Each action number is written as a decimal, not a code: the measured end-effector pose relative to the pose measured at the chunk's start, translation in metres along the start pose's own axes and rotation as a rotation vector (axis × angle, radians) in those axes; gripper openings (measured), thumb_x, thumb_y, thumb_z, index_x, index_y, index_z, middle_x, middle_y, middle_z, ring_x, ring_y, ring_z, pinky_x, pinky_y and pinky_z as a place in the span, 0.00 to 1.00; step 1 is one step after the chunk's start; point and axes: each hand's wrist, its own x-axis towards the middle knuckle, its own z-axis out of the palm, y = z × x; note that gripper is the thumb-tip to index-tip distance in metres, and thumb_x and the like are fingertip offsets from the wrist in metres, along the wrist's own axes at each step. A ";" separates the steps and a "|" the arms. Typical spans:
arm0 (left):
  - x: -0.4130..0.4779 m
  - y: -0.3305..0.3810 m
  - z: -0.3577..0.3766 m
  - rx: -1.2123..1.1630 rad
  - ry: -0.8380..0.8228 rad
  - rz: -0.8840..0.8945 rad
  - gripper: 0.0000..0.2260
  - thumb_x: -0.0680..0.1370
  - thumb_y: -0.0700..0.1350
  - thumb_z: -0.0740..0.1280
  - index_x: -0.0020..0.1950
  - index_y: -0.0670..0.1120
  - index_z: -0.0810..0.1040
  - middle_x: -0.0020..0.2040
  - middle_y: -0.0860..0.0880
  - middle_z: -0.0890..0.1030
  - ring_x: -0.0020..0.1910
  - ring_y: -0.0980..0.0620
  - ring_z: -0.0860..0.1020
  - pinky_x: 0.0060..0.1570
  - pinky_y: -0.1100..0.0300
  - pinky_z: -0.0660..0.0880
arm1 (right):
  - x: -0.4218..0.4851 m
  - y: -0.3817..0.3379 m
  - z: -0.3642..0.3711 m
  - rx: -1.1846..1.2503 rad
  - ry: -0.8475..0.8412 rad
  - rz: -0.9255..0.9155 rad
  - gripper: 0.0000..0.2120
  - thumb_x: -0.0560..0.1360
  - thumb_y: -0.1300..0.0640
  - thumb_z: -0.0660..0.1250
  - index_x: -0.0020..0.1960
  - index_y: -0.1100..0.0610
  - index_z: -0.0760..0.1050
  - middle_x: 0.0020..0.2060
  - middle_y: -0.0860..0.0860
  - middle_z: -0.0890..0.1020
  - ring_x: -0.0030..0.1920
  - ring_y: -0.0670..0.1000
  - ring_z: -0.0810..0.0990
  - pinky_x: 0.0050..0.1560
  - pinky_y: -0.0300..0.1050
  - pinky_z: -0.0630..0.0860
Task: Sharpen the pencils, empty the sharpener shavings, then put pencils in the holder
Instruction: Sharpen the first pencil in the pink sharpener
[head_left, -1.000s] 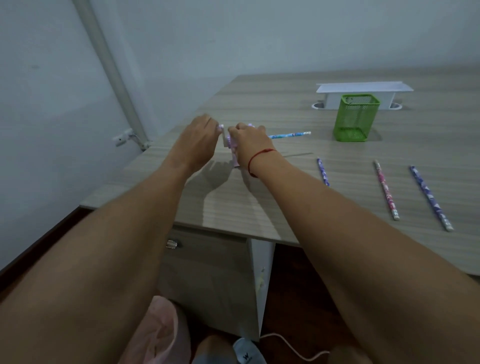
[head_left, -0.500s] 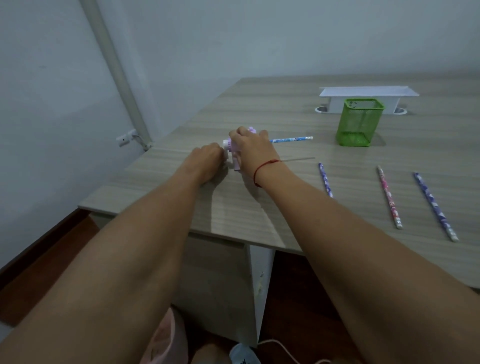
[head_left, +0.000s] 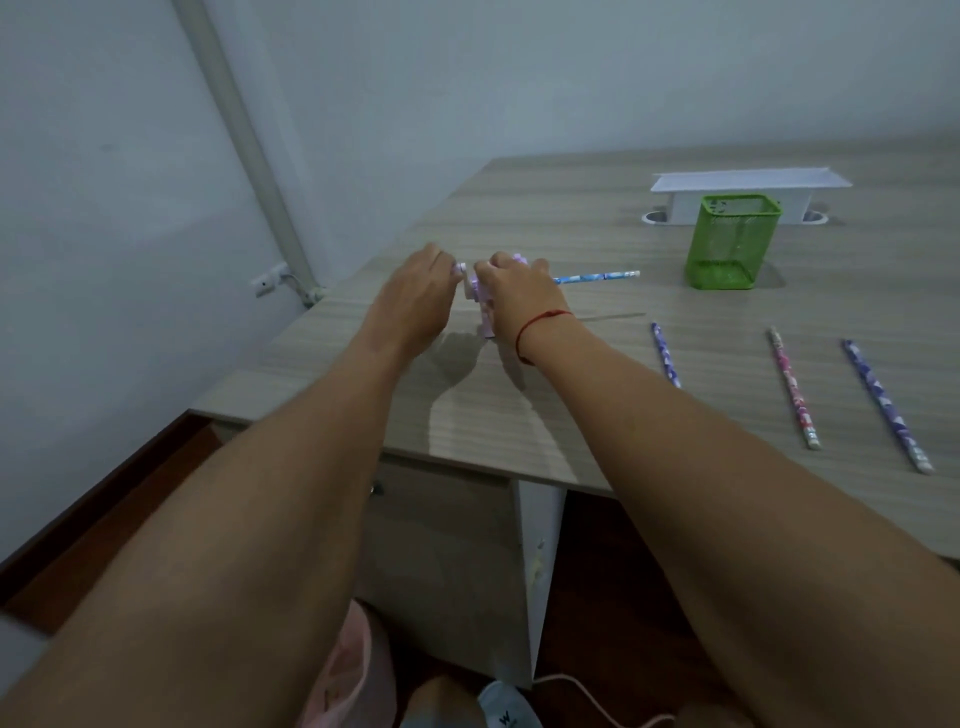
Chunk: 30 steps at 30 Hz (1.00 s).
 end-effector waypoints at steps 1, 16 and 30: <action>-0.008 0.004 0.000 -0.002 0.004 0.005 0.06 0.76 0.35 0.61 0.40 0.39 0.75 0.36 0.40 0.76 0.35 0.40 0.76 0.35 0.51 0.73 | -0.001 -0.001 -0.001 0.003 -0.002 -0.001 0.15 0.76 0.60 0.63 0.63 0.55 0.71 0.63 0.54 0.74 0.63 0.61 0.73 0.63 0.55 0.68; 0.014 0.004 0.035 0.041 -0.532 -0.143 0.09 0.77 0.45 0.61 0.54 0.46 0.78 0.54 0.42 0.79 0.55 0.40 0.78 0.51 0.51 0.72 | -0.002 0.005 -0.005 -0.024 0.006 -0.043 0.19 0.78 0.58 0.61 0.68 0.55 0.67 0.66 0.53 0.72 0.65 0.58 0.73 0.63 0.51 0.66; -0.030 0.016 0.003 -0.158 -0.172 -0.107 0.07 0.78 0.38 0.60 0.44 0.38 0.75 0.42 0.37 0.77 0.41 0.38 0.76 0.38 0.47 0.73 | 0.002 -0.004 -0.005 -0.027 -0.011 0.003 0.16 0.78 0.59 0.60 0.65 0.56 0.70 0.65 0.55 0.72 0.66 0.60 0.72 0.64 0.52 0.66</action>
